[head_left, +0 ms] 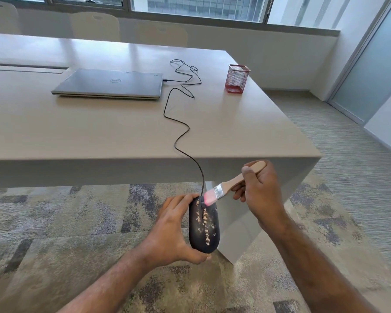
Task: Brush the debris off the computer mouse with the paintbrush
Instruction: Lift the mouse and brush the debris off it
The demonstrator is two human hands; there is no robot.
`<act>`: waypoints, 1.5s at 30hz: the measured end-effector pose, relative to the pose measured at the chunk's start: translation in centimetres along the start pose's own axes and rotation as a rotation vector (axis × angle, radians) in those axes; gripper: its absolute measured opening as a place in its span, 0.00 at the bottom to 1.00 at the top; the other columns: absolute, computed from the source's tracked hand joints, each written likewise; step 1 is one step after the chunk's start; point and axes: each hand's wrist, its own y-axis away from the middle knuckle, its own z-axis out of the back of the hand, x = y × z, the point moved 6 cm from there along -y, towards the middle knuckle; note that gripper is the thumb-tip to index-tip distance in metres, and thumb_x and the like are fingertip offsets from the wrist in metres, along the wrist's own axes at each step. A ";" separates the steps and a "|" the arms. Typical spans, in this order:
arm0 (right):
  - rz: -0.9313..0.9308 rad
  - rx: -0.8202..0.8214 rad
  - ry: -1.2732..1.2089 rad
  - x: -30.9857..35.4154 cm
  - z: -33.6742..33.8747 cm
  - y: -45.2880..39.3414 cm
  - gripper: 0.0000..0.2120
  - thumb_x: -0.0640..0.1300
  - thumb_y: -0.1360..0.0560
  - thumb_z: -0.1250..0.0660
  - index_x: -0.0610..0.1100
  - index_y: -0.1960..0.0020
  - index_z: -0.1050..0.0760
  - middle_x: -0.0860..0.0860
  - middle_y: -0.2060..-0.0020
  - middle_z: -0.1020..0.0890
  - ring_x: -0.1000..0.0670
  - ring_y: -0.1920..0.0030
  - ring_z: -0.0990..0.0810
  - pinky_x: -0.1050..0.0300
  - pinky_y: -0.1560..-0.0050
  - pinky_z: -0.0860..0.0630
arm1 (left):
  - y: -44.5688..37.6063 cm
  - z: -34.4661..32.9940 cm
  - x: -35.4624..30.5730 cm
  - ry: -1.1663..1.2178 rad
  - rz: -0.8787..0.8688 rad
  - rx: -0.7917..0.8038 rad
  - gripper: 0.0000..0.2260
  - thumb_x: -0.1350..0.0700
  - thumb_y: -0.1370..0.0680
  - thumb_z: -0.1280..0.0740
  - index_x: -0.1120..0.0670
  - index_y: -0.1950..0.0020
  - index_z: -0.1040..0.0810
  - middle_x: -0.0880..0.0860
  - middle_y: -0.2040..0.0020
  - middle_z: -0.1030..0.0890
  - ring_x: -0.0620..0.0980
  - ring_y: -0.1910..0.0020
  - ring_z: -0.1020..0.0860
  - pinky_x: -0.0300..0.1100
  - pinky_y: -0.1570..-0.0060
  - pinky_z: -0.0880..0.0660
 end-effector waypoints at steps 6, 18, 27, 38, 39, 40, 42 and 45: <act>-0.021 -0.013 -0.080 0.0 1.2 0.3 0.04 0.41 0.18 0.41 0.46 0.52 0.31 0.40 0.71 0.17 0.49 0.77 0.21 0.62 0.77 0.27 | 0.2 0.0 0.3 0.029 0.017 0.000 0.52 0.38 0.46 0.20 0.35 0.28 0.44 0.25 0.36 0.42 0.34 0.31 0.41 0.33 0.33 0.40; 0.017 0.023 -0.134 0.1 0.8 2.2 0.04 0.39 0.17 0.42 0.44 0.51 0.31 0.43 0.72 0.18 0.49 0.75 0.21 0.61 0.76 0.25 | 0.3 0.3 1.2 0.060 0.066 -0.019 0.53 0.38 0.48 0.19 0.36 0.27 0.40 0.24 0.37 0.40 0.32 0.32 0.40 0.38 0.32 0.38; 0.082 -0.031 -0.056 0.5 1.6 2.2 0.06 0.40 0.17 0.41 0.47 0.52 0.31 0.36 0.68 0.18 0.47 0.75 0.20 0.60 0.74 0.26 | 0.2 0.1 1.0 0.062 0.058 -0.018 0.54 0.37 0.48 0.19 0.37 0.26 0.40 0.26 0.36 0.38 0.35 0.31 0.39 0.42 0.30 0.36; 0.089 -0.028 -0.048 0.0 1.9 2.4 0.06 0.41 0.17 0.41 0.49 0.52 0.31 0.37 0.68 0.18 0.47 0.75 0.20 0.61 0.74 0.25 | 0.1 -0.2 1.0 0.041 0.048 -0.025 0.54 0.37 0.48 0.19 0.38 0.26 0.40 0.26 0.37 0.38 0.35 0.32 0.38 0.39 0.33 0.35; 0.085 -0.003 -0.064 0.0 1.6 2.5 0.05 0.41 0.17 0.41 0.48 0.52 0.31 0.37 0.68 0.18 0.48 0.75 0.20 0.61 0.75 0.25 | 0.1 -0.2 1.0 0.041 0.047 -0.026 0.54 0.37 0.48 0.19 0.38 0.26 0.39 0.26 0.37 0.38 0.35 0.32 0.38 0.39 0.33 0.35; 0.081 0.022 -0.059 -0.1 1.3 2.6 0.05 0.41 0.17 0.41 0.48 0.52 0.31 0.37 0.68 0.18 0.48 0.75 0.20 0.61 0.74 0.25 | 0.0 -0.2 0.9 0.040 0.046 -0.027 0.53 0.36 0.48 0.19 0.38 0.26 0.39 0.27 0.36 0.38 0.36 0.31 0.38 0.40 0.33 0.36; 0.080 0.035 -0.008 -0.2 1.2 2.7 0.05 0.42 0.17 0.41 0.48 0.52 0.31 0.38 0.67 0.18 0.49 0.74 0.20 0.59 0.73 0.25 | -0.1 -0.2 0.7 0.041 0.040 -0.027 0.53 0.36 0.48 0.19 0.36 0.27 0.40 0.27 0.36 0.38 0.36 0.31 0.38 0.40 0.33 0.36; 0.098 -0.023 0.043 -0.2 2.3 2.5 0.06 0.42 0.17 0.41 0.49 0.52 0.32 0.38 0.67 0.18 0.48 0.75 0.20 0.56 0.72 0.25 | -0.1 -0.3 0.7 0.038 0.051 -0.018 0.53 0.36 0.48 0.19 0.39 0.26 0.39 0.30 0.35 0.37 0.38 0.31 0.38 0.40 0.32 0.36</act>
